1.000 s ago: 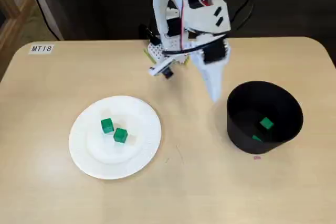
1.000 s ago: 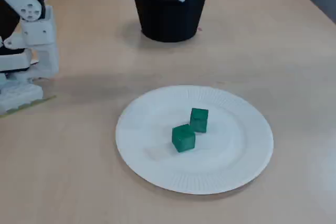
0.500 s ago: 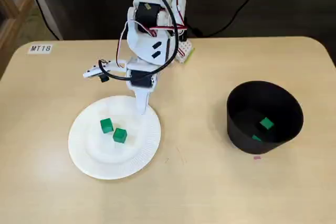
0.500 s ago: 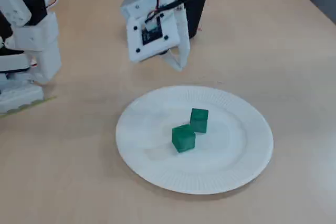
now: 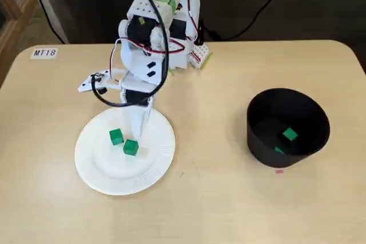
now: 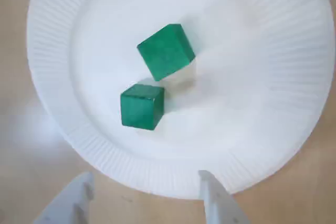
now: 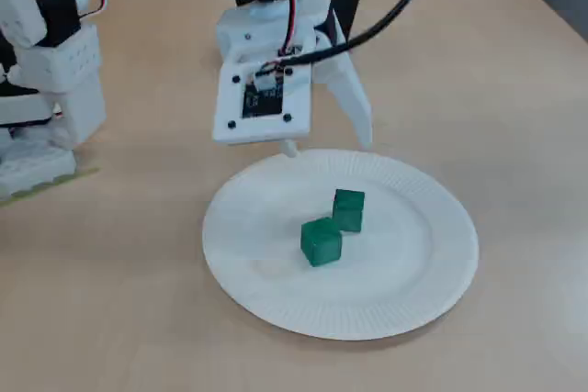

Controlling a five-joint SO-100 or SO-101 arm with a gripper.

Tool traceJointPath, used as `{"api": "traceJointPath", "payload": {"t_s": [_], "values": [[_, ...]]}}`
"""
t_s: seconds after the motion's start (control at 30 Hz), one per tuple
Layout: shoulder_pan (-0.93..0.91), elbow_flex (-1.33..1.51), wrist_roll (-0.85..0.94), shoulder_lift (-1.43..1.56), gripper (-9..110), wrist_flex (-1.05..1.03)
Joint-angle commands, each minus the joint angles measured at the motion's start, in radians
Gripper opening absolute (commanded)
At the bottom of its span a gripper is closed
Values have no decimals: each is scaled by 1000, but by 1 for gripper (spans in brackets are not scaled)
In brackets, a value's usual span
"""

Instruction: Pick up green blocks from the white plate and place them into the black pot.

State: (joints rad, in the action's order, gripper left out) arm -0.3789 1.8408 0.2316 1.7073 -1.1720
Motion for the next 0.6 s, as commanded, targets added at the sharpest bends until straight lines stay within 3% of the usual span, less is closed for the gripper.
{"api": "traceJointPath", "payload": {"t_s": [0.0,0.57], "values": [[-31,-109,23,-77,33,-32],[-34,-336,26,-380,32,-11]]}}
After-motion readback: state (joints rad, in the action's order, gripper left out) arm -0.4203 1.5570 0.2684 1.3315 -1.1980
